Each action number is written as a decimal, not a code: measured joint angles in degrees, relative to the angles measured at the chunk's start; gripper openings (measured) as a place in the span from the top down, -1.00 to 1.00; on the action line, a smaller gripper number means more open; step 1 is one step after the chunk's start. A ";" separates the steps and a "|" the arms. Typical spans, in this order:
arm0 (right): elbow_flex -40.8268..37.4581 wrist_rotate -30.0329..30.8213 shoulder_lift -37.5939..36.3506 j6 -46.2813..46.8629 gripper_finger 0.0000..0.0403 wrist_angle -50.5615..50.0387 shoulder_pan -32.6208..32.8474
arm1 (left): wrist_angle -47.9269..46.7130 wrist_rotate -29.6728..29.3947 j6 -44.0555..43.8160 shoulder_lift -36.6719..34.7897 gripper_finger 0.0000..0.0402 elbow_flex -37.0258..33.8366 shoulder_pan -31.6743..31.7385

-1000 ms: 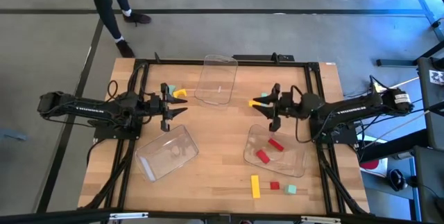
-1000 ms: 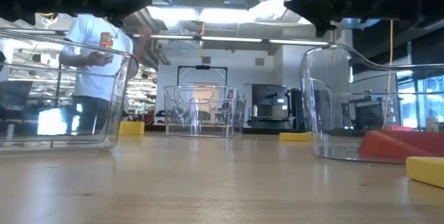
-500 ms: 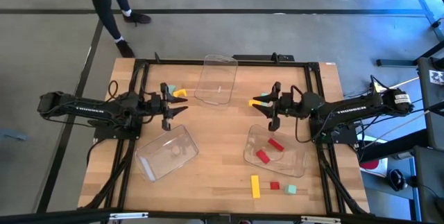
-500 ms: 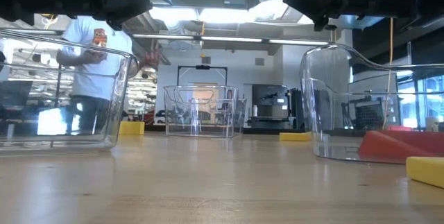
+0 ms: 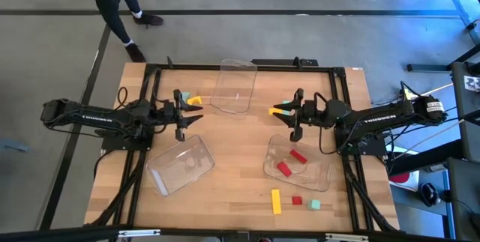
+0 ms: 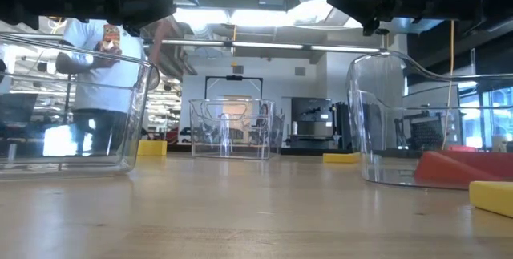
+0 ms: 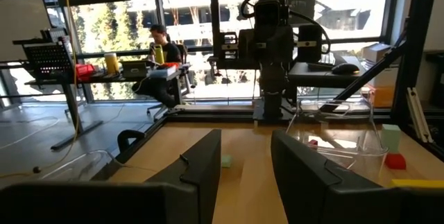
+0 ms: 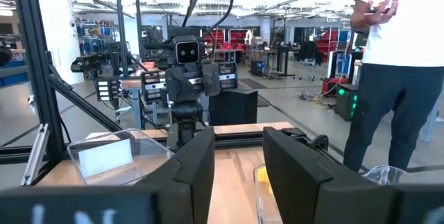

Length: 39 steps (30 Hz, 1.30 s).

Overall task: Sort & place blocks by color
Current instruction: Put the the red block into the bottom right transparent bin

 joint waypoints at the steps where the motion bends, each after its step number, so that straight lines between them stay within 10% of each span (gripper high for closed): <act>1: 0.00 0.00 0.00 0.07 0.37 0.00 0.00 | -0.02 0.00 0.00 0.00 0.41 0.00 0.00; 8: 5.36 -6.85 0.04 5.94 0.37 -6.24 3.03 | 0.00 0.00 0.00 0.00 0.41 0.00 0.00; 15: 23.10 -7.58 4.78 8.24 0.37 -40.75 15.01 | 0.00 -0.02 0.07 0.02 0.41 0.00 0.00; 24: 41.11 -2.95 14.31 36.66 0.37 -75.05 32.69 | 0.02 -0.02 0.04 0.00 0.41 0.00 0.00; 39: 63.50 -5.21 36.05 74.18 0.42 -102.27 47.77 | 0.55 -0.04 0.35 0.01 0.41 0.00 0.00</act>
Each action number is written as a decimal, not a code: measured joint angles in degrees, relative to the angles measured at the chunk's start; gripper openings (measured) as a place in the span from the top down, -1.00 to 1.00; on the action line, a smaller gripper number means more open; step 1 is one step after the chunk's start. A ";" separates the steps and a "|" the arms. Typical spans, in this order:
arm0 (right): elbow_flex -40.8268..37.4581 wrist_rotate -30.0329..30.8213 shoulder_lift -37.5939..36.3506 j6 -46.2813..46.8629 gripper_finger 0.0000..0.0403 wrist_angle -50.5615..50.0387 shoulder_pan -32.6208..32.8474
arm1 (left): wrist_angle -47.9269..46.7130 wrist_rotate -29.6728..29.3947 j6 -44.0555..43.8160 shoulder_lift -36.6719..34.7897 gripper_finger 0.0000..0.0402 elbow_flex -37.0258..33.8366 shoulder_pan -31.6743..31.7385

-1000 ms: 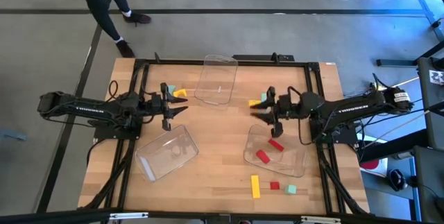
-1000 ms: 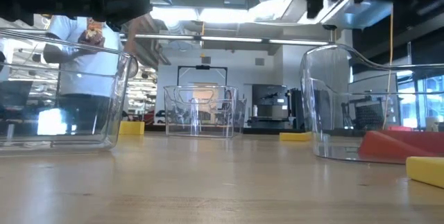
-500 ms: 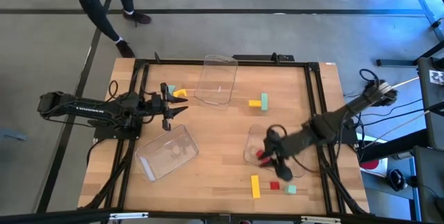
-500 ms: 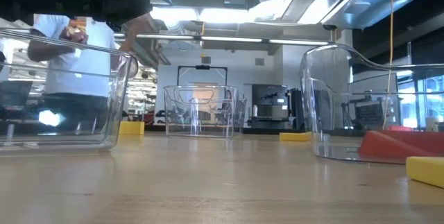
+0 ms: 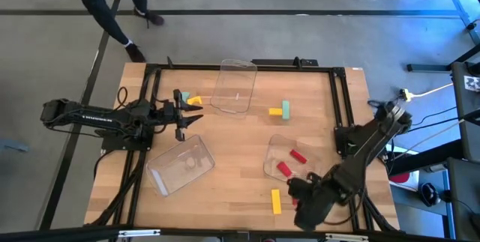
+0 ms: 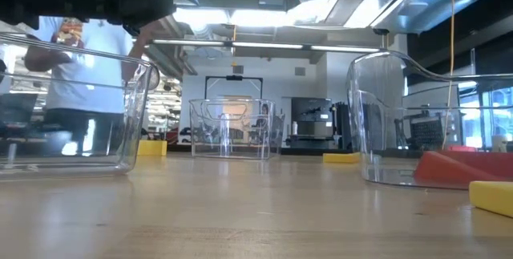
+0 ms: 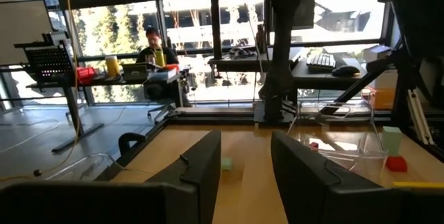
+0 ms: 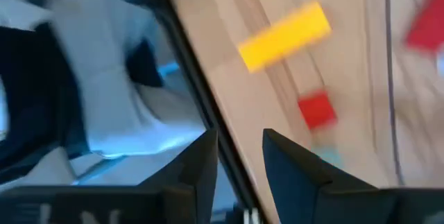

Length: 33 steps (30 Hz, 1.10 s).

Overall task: Sort & place blocks by color
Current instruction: Put the the red block into the bottom right transparent bin

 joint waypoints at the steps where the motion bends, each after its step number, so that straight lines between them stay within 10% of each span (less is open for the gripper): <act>1: 1.67 -1.38 1.61 2.66 0.43 -2.04 0.40 | 0.18 0.01 0.49 -0.01 0.41 0.00 0.00; 33: 7.62 4.35 24.42 45.79 0.47 -12.61 3.94 | 0.98 0.62 -3.56 -0.01 0.41 0.02 -0.07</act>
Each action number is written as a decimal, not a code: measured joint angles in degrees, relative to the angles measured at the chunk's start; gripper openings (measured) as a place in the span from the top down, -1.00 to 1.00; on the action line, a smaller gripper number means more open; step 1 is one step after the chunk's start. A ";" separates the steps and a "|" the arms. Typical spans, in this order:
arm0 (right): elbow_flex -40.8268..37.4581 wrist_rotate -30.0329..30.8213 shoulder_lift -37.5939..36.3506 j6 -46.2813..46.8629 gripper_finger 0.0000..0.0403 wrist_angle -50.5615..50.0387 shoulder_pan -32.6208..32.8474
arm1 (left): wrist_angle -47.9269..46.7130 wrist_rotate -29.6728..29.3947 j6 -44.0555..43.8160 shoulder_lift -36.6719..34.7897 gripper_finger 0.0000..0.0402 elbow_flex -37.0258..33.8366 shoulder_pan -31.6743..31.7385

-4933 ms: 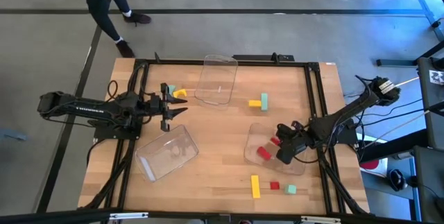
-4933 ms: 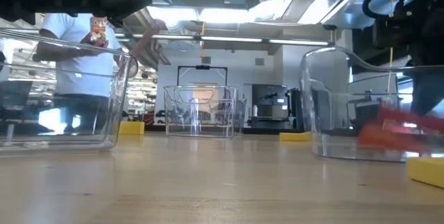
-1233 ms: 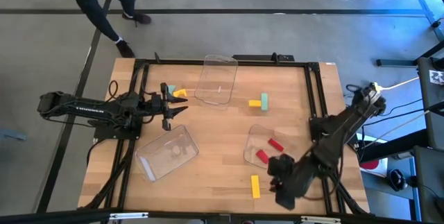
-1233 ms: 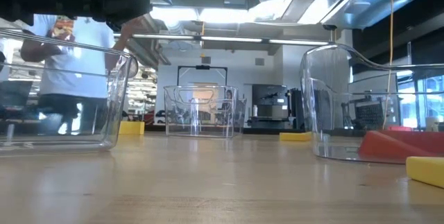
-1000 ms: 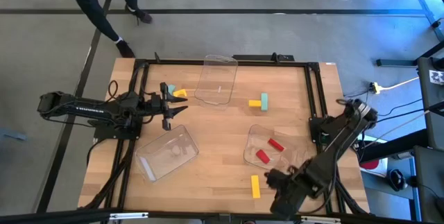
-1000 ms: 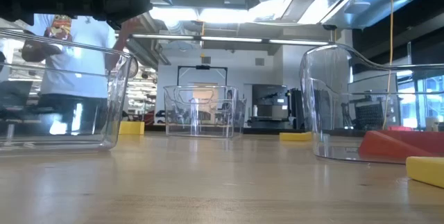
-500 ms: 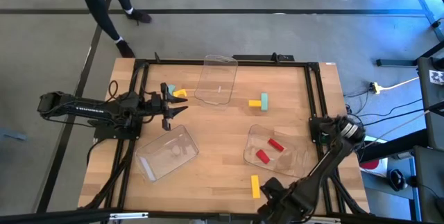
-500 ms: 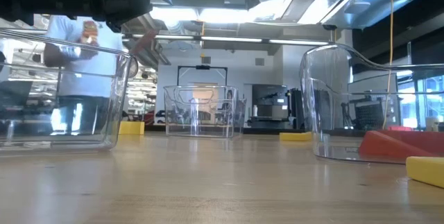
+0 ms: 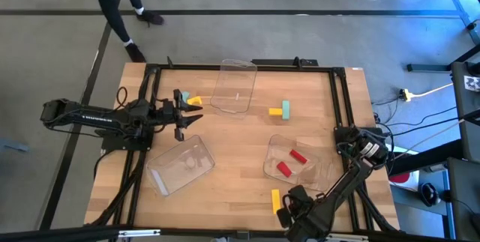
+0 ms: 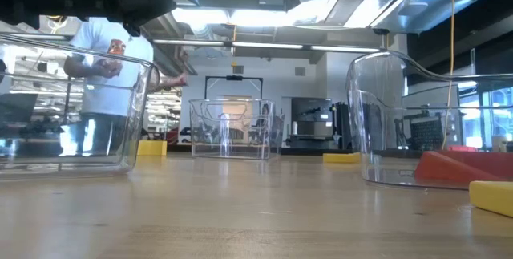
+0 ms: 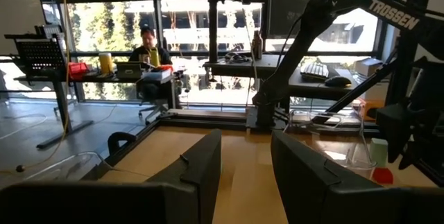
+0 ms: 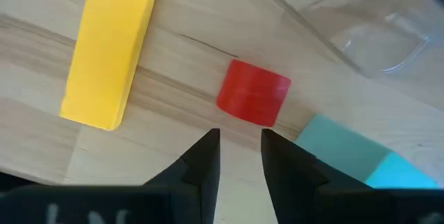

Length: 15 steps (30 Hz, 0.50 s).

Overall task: Sort & place blocks by color
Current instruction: Put the the red block into the bottom right transparent bin

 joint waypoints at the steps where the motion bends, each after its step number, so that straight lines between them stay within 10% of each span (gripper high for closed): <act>1: 0.00 0.01 0.05 0.00 0.47 0.01 0.00 | 0.00 0.01 -0.03 0.00 0.41 0.00 0.00; 15: -0.04 0.04 0.34 -3.23 0.38 -0.33 0.13 | -0.11 0.06 -0.22 0.01 0.41 0.00 0.00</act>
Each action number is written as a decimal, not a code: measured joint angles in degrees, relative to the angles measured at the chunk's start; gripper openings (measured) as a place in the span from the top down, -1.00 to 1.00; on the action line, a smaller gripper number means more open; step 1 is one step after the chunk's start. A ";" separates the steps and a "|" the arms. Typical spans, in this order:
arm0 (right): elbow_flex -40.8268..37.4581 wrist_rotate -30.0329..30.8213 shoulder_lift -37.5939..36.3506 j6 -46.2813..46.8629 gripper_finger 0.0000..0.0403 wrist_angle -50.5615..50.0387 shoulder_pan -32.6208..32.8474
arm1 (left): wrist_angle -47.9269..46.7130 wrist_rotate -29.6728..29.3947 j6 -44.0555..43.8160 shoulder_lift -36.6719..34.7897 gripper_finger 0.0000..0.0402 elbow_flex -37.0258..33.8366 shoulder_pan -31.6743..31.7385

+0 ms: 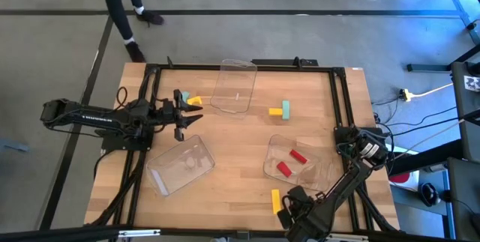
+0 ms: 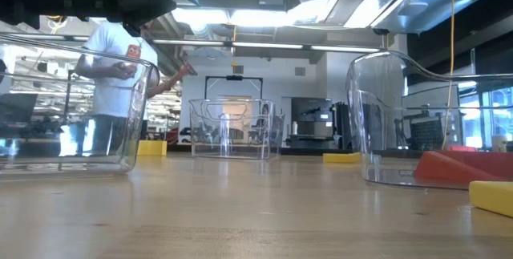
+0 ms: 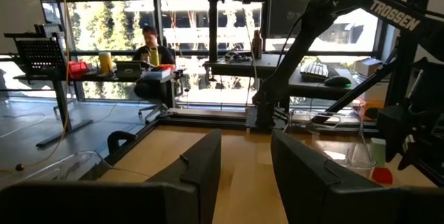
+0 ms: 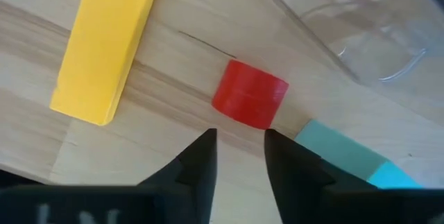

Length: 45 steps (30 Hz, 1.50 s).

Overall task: Sort & place blocks by color
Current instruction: Put the the red block into the bottom right transparent bin

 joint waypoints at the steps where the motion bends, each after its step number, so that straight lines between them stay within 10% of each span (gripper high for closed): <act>1: 0.00 0.00 0.00 0.00 0.33 0.03 0.00 | -0.02 0.00 0.00 -0.01 0.41 0.00 0.00; 12: 0.00 -0.39 0.00 -0.05 -0.25 0.62 0.01 | -0.11 0.00 -0.03 -0.01 0.41 0.00 0.00; 45: -0.04 2.40 4.81 13.60 -0.28 -2.39 -0.09 | -0.11 0.00 -1.42 0.01 0.41 0.00 0.00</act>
